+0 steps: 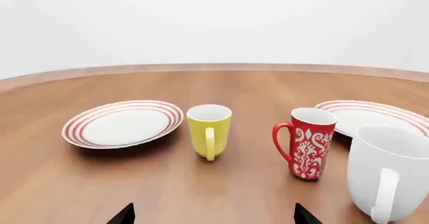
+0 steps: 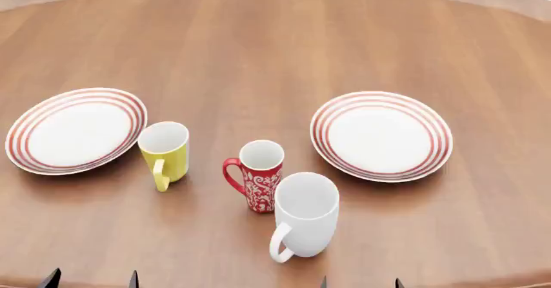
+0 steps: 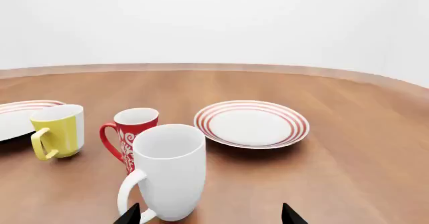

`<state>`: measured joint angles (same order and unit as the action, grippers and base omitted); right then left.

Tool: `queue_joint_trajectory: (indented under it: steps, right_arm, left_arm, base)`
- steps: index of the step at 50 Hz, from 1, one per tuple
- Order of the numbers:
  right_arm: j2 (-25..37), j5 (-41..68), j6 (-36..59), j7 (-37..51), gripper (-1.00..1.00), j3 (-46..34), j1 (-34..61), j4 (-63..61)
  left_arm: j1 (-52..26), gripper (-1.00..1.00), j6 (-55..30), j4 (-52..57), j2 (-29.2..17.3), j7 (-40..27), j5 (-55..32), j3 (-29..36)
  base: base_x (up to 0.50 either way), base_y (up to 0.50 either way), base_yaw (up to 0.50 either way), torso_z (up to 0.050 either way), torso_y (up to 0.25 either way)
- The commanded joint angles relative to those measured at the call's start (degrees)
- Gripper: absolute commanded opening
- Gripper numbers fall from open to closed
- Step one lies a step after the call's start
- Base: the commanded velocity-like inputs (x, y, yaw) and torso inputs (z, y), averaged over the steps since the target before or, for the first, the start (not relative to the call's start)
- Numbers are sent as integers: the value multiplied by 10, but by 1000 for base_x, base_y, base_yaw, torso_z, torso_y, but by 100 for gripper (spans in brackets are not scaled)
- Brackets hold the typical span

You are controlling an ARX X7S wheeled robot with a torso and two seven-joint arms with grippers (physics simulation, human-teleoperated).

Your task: Put the red mug on the left plate.

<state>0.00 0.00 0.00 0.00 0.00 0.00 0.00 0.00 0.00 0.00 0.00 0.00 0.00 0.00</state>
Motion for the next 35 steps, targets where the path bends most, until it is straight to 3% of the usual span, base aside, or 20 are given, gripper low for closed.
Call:
queue_joint_trajectory:
  steps: [1, 15, 35]
  right_arm:
    - [8, -17, -36, 40, 100, -8, -6, 2]
    - [26, 6, -46, 91, 100, -34, -30, -80]
    - [45, 16, -57, 111, 100, -66, -38, -84]
  left_arm:
    - [8, 100, -7, 18, -10, -10, -4, 15]
    - [24, 100, -32, 76, -35, -29, -28, 35]
    - [36, 100, -39, 111, -52, -49, -32, 57]
  base:
    - [0, 0, 0, 0, 0]
    - [0, 15, 0, 0, 0]
    - [138, 263, 0, 0, 0]
